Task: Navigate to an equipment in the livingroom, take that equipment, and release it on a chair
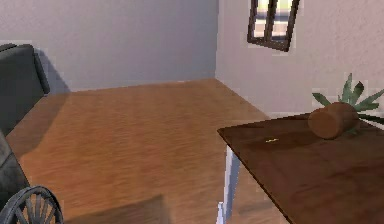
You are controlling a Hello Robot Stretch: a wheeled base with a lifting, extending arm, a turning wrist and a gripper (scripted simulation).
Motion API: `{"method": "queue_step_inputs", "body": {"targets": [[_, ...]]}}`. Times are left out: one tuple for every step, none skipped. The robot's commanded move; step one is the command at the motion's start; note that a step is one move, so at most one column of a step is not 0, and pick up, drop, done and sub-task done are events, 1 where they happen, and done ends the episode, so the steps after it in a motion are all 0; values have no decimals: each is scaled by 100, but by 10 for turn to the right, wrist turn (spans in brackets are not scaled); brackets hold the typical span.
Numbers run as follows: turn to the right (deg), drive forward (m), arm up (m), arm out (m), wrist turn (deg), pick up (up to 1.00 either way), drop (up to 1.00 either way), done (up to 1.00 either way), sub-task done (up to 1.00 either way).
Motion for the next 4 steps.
{"method": "queue_step_inputs", "body": {"targets": [[0,0,0,0,390,0,0,0,0],[0,0,-30,0,0,0,0,0,0],[0,0,-32,0,0,0,0,0,0],[0,0,0,0,0,0,100,0,0]]}}
